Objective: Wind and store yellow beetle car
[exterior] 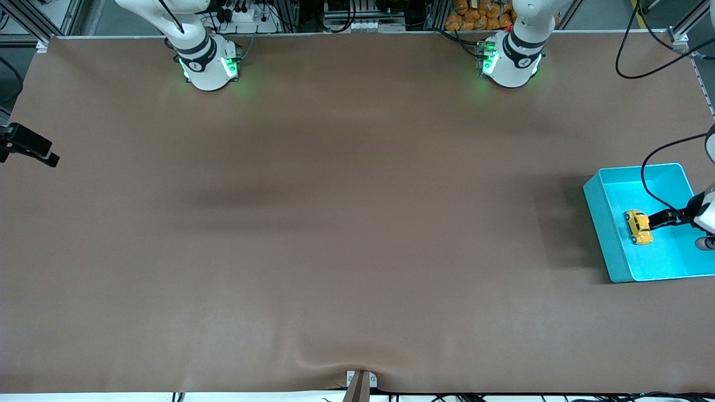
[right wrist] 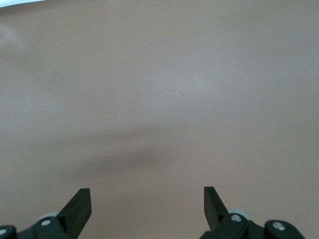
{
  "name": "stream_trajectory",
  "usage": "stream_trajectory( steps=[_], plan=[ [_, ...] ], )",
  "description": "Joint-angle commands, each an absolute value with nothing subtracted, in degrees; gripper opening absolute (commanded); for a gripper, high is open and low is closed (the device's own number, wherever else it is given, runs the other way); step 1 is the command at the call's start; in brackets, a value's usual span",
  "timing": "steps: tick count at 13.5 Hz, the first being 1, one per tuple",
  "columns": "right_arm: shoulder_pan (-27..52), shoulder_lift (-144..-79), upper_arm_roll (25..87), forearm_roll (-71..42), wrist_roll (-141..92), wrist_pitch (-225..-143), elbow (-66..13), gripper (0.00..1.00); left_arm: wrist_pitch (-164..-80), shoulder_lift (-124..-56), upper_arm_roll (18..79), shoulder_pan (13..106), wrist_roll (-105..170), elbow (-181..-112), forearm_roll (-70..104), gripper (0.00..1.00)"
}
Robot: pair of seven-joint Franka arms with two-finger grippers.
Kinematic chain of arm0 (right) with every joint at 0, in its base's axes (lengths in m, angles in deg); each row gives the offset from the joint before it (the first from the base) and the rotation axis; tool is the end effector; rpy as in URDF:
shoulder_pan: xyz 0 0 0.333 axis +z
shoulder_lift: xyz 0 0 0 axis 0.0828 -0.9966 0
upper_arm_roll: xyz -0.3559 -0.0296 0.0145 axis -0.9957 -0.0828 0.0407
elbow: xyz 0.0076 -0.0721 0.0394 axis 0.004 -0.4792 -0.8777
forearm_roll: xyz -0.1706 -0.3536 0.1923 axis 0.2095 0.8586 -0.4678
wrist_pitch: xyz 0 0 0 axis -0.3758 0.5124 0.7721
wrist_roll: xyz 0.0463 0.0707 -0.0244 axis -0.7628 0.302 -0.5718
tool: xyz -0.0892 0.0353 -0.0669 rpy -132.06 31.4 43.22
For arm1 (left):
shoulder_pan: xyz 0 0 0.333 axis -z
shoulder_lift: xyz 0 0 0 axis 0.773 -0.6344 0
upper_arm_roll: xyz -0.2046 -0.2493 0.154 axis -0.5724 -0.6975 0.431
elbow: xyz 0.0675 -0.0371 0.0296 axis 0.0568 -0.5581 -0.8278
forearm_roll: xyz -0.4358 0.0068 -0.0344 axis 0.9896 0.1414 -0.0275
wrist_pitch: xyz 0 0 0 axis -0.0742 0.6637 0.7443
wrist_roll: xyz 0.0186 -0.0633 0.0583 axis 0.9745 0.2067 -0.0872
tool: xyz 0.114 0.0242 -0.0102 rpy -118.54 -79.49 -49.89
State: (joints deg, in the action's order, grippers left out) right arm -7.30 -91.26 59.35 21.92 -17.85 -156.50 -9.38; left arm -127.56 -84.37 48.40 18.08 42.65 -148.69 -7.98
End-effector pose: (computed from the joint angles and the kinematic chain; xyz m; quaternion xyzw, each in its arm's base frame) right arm 0.6174 -0.0485 0.6867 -0.9982 0.0561 -0.0214 0.0022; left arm 0.6695 0.2050 0.3852 -0.9971 -0.0329 -0.0113 0.0672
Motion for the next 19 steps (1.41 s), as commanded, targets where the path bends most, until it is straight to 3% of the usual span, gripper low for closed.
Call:
stream_trajectory(
  steps=[1, 4, 11, 19],
  plan=[
    [-8.0, -91.1, 59.96, 22.63, -17.21, -155.75, -8.15, 1.0, -122.49, -79.95, 43.81, 17.84, 35.95, -150.14, -8.83, 1.0],
    [-8.0, -91.19, 59.96, 22.46, -17.12, -155.83, -7.97, 1.0, -117.22, -75.83, 42.29, 21.94, 31.71, -150.05, -8.39, 1.0],
    [-8.35, -91.19, 59.96, 22.99, -17.21, -155.75, -7.18, 1.0, -105.7, -65.27, 55.03, 40.5, 31.27, -149.79, 2.15, 1.0],
    [-8.62, -91.1, 60.05, 22.9, -17.29, -155.74, -7.1, 1.0, -91.9, -65.0, 61.98, 50.8, 32.23, -137.84, 6.1, 1.0]
  ],
)
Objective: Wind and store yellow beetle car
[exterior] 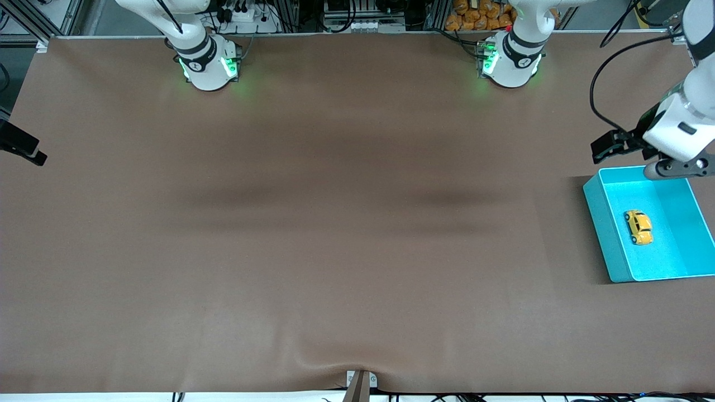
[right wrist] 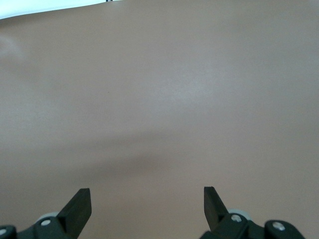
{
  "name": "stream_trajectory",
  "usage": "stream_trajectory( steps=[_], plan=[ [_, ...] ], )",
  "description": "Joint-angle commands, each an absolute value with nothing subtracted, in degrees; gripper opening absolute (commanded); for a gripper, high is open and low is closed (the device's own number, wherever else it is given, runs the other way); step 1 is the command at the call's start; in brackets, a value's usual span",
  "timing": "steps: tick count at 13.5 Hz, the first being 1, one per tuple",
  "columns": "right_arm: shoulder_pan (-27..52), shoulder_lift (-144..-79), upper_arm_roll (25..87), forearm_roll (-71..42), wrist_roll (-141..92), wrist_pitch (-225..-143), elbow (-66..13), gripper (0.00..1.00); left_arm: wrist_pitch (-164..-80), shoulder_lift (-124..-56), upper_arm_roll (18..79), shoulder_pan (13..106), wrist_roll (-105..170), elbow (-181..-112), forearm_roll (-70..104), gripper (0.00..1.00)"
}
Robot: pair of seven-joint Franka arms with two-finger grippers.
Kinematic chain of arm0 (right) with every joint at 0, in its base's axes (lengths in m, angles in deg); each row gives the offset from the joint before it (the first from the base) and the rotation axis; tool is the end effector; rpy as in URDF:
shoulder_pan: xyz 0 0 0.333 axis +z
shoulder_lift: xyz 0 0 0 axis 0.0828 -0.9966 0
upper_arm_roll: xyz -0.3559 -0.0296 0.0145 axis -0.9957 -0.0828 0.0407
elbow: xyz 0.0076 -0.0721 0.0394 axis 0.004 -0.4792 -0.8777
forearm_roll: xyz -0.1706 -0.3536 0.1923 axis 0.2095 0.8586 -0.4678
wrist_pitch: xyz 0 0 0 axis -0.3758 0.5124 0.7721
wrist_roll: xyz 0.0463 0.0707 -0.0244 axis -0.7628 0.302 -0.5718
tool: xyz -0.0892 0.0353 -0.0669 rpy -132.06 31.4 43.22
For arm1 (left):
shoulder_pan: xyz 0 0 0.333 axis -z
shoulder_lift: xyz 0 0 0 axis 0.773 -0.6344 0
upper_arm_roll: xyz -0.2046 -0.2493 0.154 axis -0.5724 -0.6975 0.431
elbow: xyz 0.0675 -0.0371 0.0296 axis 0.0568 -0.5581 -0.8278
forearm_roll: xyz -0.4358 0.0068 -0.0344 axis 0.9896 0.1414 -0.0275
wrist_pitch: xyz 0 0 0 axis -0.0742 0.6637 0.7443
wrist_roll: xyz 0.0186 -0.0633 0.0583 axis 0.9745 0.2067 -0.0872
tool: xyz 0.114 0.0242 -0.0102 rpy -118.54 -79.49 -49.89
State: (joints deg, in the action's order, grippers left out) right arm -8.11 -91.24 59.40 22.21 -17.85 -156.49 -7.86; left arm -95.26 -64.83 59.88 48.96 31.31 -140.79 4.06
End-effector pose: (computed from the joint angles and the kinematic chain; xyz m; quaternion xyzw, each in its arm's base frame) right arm 0.6162 -0.0573 0.7006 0.9974 -0.0628 0.0347 0.0008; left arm 0.5974 -0.0444 0.6220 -0.9987 -0.0231 0.0279 0.0354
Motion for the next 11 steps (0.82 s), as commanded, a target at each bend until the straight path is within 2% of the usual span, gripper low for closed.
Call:
stream_trajectory(
  steps=[1, 4, 11],
  plan=[
    [-8.7, -91.01, 60.05, 22.9, -17.29, -155.66, -7.1, 1.0, -91.02, -64.91, 61.98, 50.71, 32.23, -136.79, 6.72, 1.0],
    [-8.71, -91.01, 59.96, 22.9, -17.29, -155.75, -7.1, 1.0, -88.29, -65.09, 61.98, 49.84, 32.15, -133.54, 9.18, 1.0],
    [-8.79, -91.01, 59.96, 22.99, -17.38, -155.75, -7.1, 1.0, -87.67, -64.73, 62.16, 49.57, 31.62, -132.74, 8.4, 1.0]
  ],
)
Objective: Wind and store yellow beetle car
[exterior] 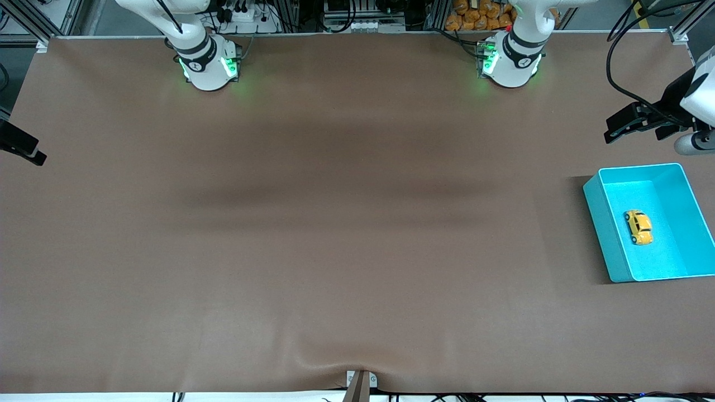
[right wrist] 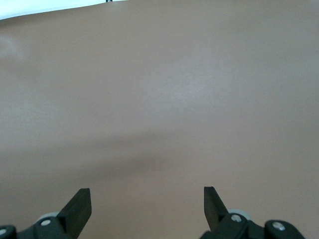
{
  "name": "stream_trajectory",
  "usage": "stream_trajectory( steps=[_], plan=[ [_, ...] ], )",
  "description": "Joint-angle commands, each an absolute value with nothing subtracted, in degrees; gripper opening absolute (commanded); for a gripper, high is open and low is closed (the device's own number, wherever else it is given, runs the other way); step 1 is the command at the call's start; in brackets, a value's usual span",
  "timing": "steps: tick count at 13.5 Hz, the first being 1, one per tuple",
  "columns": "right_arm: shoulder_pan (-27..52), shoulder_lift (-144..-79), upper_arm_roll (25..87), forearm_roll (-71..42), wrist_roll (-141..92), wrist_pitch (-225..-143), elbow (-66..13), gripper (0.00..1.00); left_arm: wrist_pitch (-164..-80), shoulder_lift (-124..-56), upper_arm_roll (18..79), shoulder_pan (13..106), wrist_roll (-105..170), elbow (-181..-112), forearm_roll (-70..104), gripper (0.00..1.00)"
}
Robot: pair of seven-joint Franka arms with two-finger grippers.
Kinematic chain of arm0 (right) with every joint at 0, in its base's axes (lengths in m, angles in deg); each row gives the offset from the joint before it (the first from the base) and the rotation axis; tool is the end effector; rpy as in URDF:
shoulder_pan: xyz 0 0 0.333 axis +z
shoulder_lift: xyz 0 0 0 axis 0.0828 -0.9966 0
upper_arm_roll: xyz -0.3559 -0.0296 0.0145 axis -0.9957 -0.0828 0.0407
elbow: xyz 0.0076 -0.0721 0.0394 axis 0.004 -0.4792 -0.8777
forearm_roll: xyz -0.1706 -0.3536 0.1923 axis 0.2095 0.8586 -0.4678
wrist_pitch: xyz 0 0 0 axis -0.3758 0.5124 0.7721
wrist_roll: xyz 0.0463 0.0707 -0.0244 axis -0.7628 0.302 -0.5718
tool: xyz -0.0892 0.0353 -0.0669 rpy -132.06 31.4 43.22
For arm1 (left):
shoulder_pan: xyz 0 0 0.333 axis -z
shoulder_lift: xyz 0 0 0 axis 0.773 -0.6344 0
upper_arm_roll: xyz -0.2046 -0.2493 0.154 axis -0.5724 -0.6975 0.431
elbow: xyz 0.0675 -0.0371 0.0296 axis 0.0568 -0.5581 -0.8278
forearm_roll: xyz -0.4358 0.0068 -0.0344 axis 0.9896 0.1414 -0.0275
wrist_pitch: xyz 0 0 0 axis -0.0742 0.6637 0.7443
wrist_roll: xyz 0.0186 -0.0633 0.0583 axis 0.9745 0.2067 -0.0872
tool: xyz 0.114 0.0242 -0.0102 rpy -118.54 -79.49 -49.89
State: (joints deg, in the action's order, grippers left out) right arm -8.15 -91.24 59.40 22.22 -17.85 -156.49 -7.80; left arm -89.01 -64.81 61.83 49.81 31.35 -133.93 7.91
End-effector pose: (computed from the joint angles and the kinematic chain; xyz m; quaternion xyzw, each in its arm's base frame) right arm 0.6162 -0.0577 0.7011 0.9974 -0.0632 0.0352 0.0009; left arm 0.5892 -0.0403 0.6743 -0.9991 -0.0333 0.0262 0.0013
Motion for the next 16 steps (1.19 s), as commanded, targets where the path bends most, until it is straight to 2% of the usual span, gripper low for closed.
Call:
stream_trajectory(
  steps=[1, 16],
  plan=[
    [-8.88, -91.1, 59.96, 22.99, -17.47, -155.75, -7.1, 1.0, -87.67, -64.73, 62.16, 49.57, 31.71, -132.74, 8.4, 1.0],
    [-9.58, -91.27, 59.96, 22.81, -17.3, -155.75, -7.18, 1.0, -87.76, -63.86, 60.31, 49.75, 32.23, -133.09, 7.43, 1.0]
  ],
)
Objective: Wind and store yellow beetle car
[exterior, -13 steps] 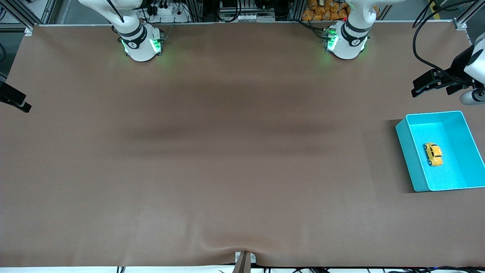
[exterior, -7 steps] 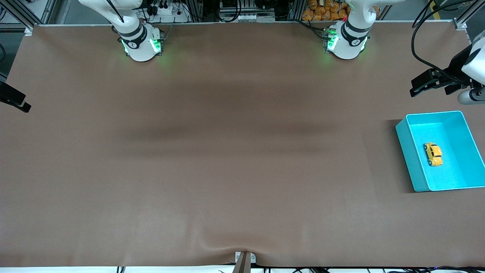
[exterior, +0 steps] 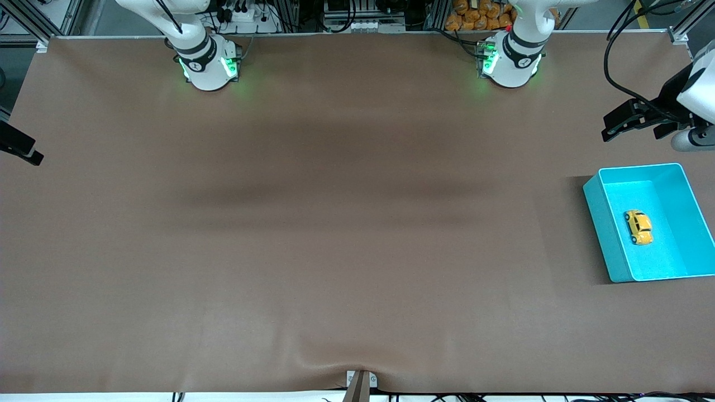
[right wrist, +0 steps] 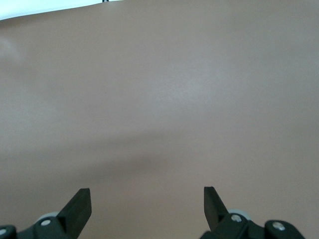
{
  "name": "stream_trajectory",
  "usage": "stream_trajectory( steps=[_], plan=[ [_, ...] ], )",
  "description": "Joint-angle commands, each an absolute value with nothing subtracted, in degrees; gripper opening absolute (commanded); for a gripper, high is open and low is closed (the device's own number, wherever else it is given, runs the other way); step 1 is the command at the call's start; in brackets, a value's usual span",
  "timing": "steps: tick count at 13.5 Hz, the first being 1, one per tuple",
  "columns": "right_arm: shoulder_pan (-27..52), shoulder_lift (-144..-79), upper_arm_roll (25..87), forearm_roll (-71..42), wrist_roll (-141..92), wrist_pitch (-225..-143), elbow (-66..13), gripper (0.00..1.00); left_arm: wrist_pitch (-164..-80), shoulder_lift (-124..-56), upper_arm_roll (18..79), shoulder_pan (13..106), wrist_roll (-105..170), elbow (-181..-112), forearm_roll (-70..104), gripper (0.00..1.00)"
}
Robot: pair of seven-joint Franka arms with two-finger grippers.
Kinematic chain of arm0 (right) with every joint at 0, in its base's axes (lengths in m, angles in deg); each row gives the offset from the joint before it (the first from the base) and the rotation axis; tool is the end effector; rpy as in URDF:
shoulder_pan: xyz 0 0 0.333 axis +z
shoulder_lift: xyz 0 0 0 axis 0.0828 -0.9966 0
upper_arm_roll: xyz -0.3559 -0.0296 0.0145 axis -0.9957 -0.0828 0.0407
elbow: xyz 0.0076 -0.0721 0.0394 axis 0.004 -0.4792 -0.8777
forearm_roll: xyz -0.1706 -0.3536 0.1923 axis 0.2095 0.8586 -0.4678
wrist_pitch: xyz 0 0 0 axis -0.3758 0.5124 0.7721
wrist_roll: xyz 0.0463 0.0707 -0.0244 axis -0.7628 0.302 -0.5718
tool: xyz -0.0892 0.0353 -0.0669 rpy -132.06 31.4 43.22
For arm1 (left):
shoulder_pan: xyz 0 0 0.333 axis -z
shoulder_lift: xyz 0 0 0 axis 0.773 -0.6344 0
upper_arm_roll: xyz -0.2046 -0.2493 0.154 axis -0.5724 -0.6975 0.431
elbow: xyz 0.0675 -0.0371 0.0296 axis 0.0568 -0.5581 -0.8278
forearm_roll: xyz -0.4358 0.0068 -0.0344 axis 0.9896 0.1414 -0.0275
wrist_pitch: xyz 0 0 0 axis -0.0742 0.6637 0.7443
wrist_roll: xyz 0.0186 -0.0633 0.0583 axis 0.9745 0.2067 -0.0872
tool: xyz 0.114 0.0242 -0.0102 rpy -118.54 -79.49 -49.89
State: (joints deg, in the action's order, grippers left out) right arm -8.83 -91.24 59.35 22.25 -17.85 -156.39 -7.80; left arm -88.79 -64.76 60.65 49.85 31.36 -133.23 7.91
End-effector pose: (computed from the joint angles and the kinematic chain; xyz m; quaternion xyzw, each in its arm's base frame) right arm 0.6152 -0.0656 0.7010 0.9970 -0.0696 0.0343 0.0014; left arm 0.5876 -0.0527 0.6807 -0.9995 -0.0226 0.0216 0.0011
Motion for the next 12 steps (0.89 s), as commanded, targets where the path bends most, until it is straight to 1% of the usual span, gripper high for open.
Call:
stream_trajectory(
  steps=[1, 12],
  plan=[
    [-9.58, -91.27, 59.96, 22.81, -17.29, -155.75, -7.18, 1.0, -87.76, -63.68, 60.31, 49.75, 32.58, -133.18, 7.43, 1.0],
    [-9.58, -91.27, 60.05, 22.11, -17.12, -155.75, -7.18, 1.0, -88.11, -63.42, 59.61, 49.92, 34.33, -133.35, 5.94, 1.0]
  ],
)
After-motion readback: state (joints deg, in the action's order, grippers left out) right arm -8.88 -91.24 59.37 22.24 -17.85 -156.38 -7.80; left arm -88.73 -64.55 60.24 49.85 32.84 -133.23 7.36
